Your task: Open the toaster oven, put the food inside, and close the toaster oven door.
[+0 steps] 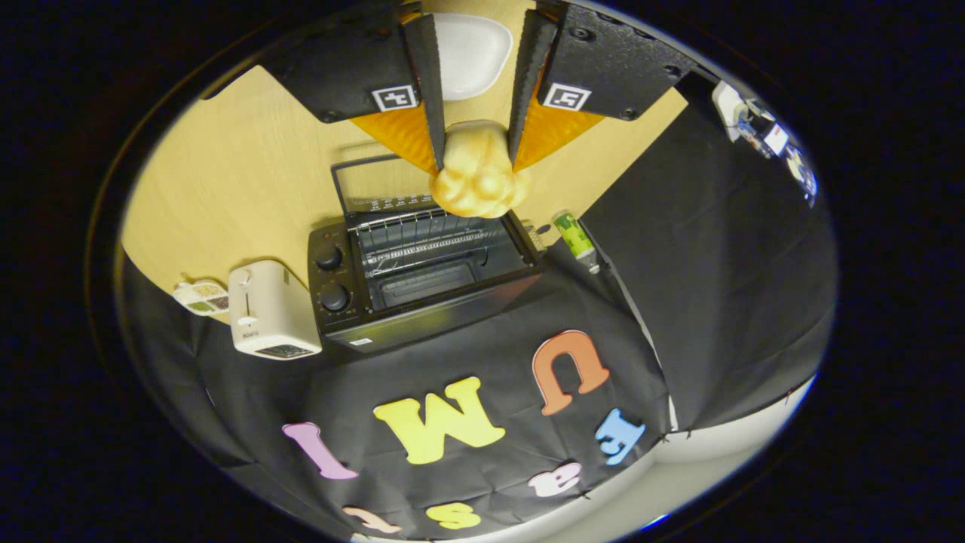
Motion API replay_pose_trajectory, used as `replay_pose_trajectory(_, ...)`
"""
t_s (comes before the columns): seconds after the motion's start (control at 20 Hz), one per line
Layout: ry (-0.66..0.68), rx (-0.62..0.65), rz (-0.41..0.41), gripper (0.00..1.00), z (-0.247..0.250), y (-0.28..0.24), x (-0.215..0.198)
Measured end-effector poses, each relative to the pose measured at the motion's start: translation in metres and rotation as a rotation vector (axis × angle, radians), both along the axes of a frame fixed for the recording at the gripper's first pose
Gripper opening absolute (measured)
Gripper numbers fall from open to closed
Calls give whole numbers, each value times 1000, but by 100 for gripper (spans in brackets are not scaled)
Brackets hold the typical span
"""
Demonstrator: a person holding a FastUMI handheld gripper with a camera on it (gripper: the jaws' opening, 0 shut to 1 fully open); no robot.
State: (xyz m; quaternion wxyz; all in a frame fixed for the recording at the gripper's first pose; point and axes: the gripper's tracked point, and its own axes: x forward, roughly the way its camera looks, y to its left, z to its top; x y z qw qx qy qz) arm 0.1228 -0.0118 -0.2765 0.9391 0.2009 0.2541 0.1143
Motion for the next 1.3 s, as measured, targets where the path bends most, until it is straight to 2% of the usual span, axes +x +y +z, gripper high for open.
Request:
replay_pose_trajectory(0.25,82,37,-93,47,-18,-21,77)
replay_pose_trajectory(0.35,93,41,-108,47,-24,-22,111)
replay_pose_trajectory(0.65,110,-27,-159,47,-55,-32,192)
replay_pose_trajectory(0.8,109,-92,-161,47,-66,-31,221)
replay_pose_trajectory(1.0,106,-172,-117,47,-81,-23,240)
replay_pose_trajectory(1.2,91,-226,-118,61,-86,-24,245)
replay_pose_trajectory(1.3,61,-240,-135,77,-74,-27,242)
